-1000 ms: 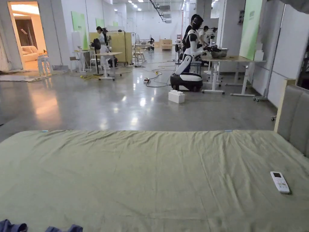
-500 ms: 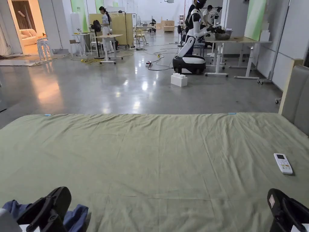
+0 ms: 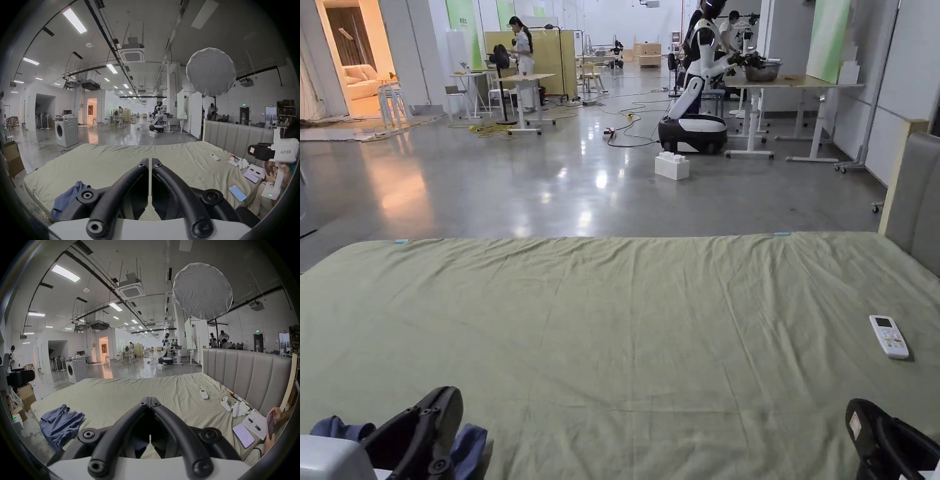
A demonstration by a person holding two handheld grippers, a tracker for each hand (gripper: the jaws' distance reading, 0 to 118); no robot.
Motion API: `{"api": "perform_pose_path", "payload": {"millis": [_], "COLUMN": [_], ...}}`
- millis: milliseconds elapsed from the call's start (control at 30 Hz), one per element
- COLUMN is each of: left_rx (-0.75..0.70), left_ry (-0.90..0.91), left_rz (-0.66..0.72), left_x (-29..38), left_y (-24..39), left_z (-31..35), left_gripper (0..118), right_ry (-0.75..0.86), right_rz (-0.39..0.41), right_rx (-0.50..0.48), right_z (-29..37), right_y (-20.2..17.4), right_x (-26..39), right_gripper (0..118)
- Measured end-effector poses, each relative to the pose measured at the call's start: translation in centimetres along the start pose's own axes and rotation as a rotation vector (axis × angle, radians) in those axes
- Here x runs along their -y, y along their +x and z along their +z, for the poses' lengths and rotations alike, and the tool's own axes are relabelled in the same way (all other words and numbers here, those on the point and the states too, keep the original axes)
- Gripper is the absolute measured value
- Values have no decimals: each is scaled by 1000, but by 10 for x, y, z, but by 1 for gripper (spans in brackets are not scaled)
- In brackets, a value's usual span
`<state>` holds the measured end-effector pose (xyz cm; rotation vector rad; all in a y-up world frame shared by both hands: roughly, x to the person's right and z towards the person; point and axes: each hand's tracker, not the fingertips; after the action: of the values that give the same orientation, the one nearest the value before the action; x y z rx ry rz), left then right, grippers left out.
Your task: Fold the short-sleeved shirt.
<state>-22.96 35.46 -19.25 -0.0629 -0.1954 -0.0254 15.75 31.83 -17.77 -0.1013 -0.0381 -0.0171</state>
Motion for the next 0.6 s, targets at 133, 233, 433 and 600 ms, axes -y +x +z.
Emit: {"api": "perform_pose_path", "payload": {"millis": [133,233,433,600], "left_rx": [4,4,13,14], "left_ry": [-4,-12,-24,-36], "left_rz": [2,15,39,51], "left_x": [1,1,3,5], "left_y": [0,-1,-5,-8], "left_z": [-1,-3,-4,-4], "left_gripper": [3,3,3,3], "right_ry": [1,1,6,8], "right_rz": [2,14,6,11], "right_rx": [-14,-17,-21,-19], "right_z": [1,2,3,3], "right_y": [-1,-2,-2,-2], "right_x": [-1,-2,-3,-2], "right_gripper": [0,0,0,0]}}
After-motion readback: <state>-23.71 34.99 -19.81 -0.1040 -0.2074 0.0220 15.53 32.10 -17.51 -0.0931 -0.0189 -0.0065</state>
